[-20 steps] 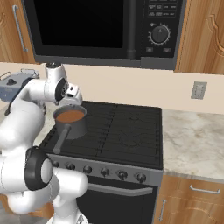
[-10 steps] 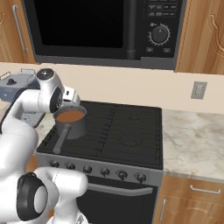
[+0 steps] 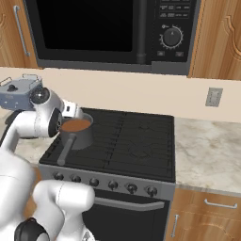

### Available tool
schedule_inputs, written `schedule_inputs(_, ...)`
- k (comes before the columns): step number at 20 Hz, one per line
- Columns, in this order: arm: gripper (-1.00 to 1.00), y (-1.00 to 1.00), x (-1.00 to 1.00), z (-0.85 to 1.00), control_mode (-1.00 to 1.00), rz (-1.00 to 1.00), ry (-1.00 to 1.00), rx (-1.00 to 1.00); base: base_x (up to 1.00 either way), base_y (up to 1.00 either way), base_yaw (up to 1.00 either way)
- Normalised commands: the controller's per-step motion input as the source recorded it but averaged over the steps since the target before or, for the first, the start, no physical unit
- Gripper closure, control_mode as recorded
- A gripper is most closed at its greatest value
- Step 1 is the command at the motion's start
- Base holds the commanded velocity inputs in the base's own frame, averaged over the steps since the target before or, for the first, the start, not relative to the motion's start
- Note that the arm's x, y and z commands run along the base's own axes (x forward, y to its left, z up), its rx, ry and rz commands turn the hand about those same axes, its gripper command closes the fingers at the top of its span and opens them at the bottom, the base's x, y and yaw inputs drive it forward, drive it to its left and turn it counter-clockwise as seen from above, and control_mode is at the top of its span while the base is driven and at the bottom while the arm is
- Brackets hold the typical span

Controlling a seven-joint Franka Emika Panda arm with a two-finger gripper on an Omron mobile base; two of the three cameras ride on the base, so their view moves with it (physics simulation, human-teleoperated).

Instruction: Pick up the sugar cube(s) and place them in the saucepan with hot chocolate.

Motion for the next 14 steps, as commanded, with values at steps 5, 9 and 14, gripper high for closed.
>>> schedule_inputs(5, -1.00, -0.01, -0.35, 0.14, -1.00, 0.00, -0.21, 0.03, 0.00, 0.00, 0.00)
schedule_inputs(9, -1.00, -0.06, -0.22, 0.39, -1.00, 0.00, -0.15, 0.09, 0.00, 0.00, 0.00)
schedule_inputs(14, -1.00, -0.04, -0.57, 0.31, -1.00, 0.02, -0.12, 0.11, 0.00, 0.00, 0.00)
